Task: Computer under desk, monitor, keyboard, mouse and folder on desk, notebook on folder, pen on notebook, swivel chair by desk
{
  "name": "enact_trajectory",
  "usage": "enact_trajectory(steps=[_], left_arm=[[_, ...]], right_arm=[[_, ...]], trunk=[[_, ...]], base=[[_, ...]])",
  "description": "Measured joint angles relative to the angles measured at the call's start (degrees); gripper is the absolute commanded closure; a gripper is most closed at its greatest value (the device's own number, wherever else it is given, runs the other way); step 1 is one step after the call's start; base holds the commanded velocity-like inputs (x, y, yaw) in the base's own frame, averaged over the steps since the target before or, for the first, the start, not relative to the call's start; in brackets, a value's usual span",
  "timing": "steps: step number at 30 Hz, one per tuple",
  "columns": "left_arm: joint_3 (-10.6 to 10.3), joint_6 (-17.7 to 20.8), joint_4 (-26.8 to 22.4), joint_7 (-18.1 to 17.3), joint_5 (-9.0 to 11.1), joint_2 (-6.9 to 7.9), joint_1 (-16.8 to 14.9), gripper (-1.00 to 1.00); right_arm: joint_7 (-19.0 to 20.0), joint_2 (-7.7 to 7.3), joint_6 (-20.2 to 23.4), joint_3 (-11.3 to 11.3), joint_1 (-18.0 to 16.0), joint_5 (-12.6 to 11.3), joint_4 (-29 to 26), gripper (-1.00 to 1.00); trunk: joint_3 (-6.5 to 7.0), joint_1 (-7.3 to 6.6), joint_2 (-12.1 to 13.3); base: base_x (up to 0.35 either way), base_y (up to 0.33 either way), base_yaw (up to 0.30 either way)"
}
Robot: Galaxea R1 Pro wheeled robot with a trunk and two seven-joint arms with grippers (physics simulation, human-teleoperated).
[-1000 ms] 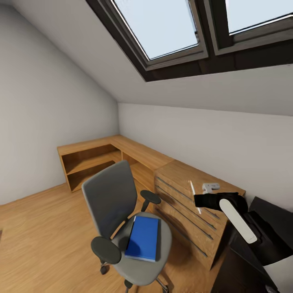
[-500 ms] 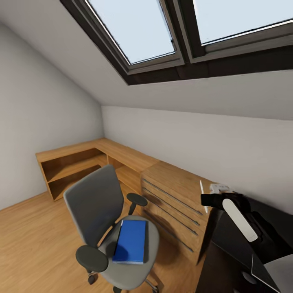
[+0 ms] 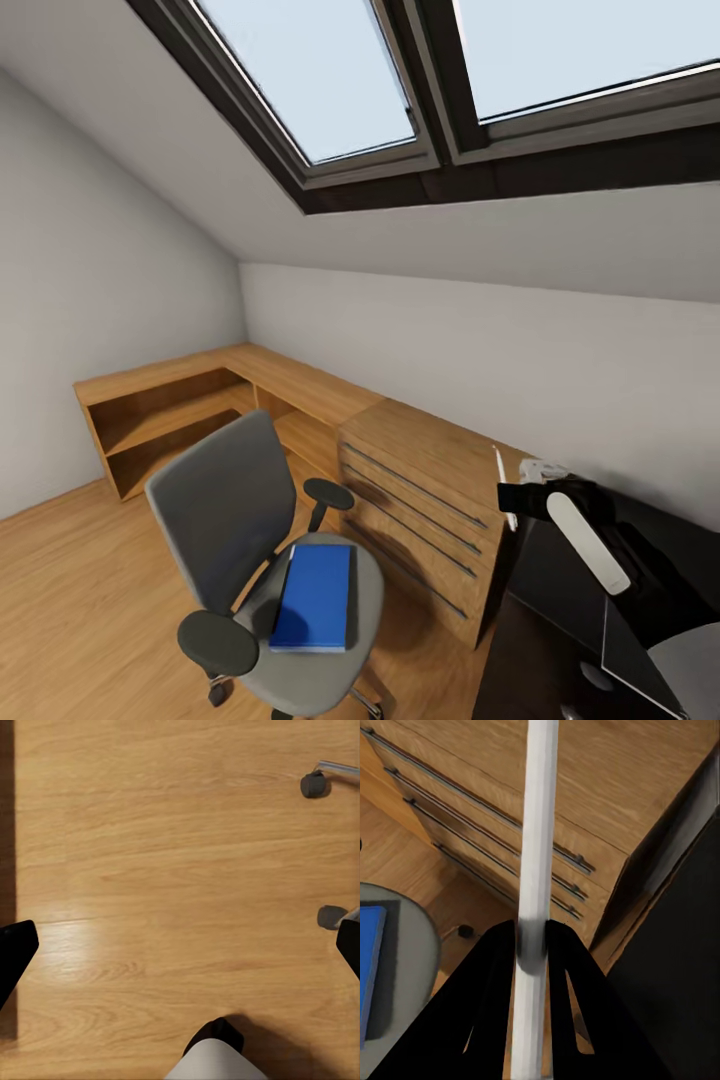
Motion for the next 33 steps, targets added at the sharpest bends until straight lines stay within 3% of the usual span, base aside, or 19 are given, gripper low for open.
enact_trajectory(steps=[13,17,25,33], left_arm=[[0.02,-0.15,0.00,0.00,0.00,-0.12,0.00,-1.00],[0.02,-0.18,0.00,0.00,0.00,-0.12,0.00,-1.00],[0.02,-0.19,0.00,0.00,0.00,-0.18,0.00,-1.00],[0.02,-0.20,0.00,0.00,0.00,-0.14,0.00,-1.00]], right_arm=[[0.12,0.19,-6.90,-0.09,-0.20,1.42,12.32,1.00],[0.13,0.20,-8.98,-0.15,-0.36,2.86,16.21,1.00],[0.12,0.21,-12.16,-0.19,-0.56,4.03,19.73,1.00],[0.41,0.21,-15.53,-0.19,-2.62,5.23,26.87,1.00]], trunk=[[0.37,-0.45,0.82],[0.37,-0.45,0.82],[0.37,-0.45,0.82],[0.37,-0.45,0.82]], base=[[0.000,0.000,0.000],[0.000,0.000,0.000],[0.000,0.000,0.000],[0.000,0.000,0.000]])
